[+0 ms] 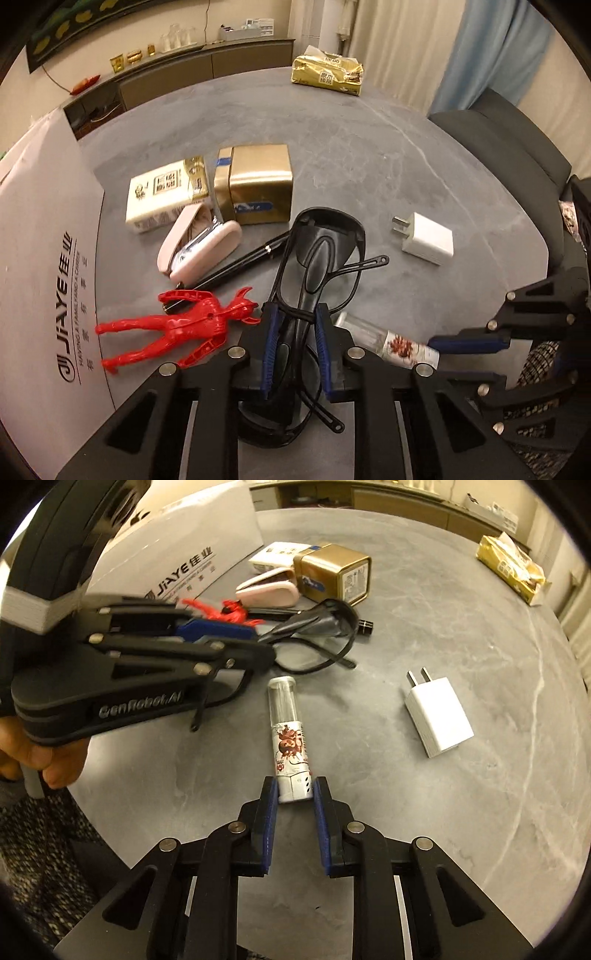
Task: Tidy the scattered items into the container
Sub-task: 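Grasp the black glasses with the left gripper while the right gripper grasps the glass vial, then lift and carry the glasses and vial over the open white box with both grippers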
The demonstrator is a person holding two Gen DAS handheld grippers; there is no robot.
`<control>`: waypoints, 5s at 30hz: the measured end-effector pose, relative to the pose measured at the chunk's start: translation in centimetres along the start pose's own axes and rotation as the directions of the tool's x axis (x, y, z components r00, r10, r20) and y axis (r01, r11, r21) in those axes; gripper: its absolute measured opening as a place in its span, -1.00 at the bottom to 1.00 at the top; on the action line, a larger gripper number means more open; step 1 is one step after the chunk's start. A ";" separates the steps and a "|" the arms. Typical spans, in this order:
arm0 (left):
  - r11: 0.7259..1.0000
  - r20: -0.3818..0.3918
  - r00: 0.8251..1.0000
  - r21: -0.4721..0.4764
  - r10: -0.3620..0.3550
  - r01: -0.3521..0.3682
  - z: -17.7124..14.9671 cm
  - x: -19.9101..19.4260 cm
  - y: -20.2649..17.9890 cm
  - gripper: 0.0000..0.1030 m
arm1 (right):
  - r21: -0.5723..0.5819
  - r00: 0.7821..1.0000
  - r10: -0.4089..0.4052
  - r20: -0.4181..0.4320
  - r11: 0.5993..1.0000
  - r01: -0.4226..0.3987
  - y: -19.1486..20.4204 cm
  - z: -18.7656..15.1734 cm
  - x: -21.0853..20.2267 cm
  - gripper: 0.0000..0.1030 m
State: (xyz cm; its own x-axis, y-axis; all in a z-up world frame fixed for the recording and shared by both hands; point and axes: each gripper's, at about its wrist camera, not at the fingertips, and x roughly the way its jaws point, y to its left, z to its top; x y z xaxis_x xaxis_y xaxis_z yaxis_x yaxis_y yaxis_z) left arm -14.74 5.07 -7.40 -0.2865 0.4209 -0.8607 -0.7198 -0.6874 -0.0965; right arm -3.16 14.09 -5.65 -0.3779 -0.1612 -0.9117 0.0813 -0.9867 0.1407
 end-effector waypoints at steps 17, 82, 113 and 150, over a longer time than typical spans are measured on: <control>0.995 0.059 0.998 -0.091 -0.026 0.032 -0.6 -0.3 1.5 -0.68 | 0.039 0.998 -0.022 0.058 0.999 0.020 -0.7 1.5 -0.5 -0.62; 0.969 0.279 0.957 -0.245 0.074 -0.003 -9.3 -19.9 3.5 -0.68 | 0.040 0.964 0.175 0.200 0.982 -0.186 9.7 -2.4 -5.2 -0.62; 0.950 0.334 0.931 -0.311 0.144 -0.036 -10.1 -23.9 10.2 -0.68 | -0.125 0.943 0.225 0.246 0.972 -0.199 17.3 3.6 -9.6 -0.62; 0.927 0.351 0.918 -0.372 0.184 -0.043 -8.0 -24.9 17.4 -0.68 | -0.255 0.944 0.212 0.254 0.956 -0.146 21.3 12.4 -9.3 -0.62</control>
State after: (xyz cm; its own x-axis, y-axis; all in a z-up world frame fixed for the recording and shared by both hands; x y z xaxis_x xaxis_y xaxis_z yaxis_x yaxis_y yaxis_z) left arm -15.09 -22.15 8.36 -0.6171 0.4678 -0.6327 -0.4199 -0.8758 -0.2380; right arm -9.40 -5.72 10.59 -0.5736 -0.3668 -0.7324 0.3680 -0.9142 0.1697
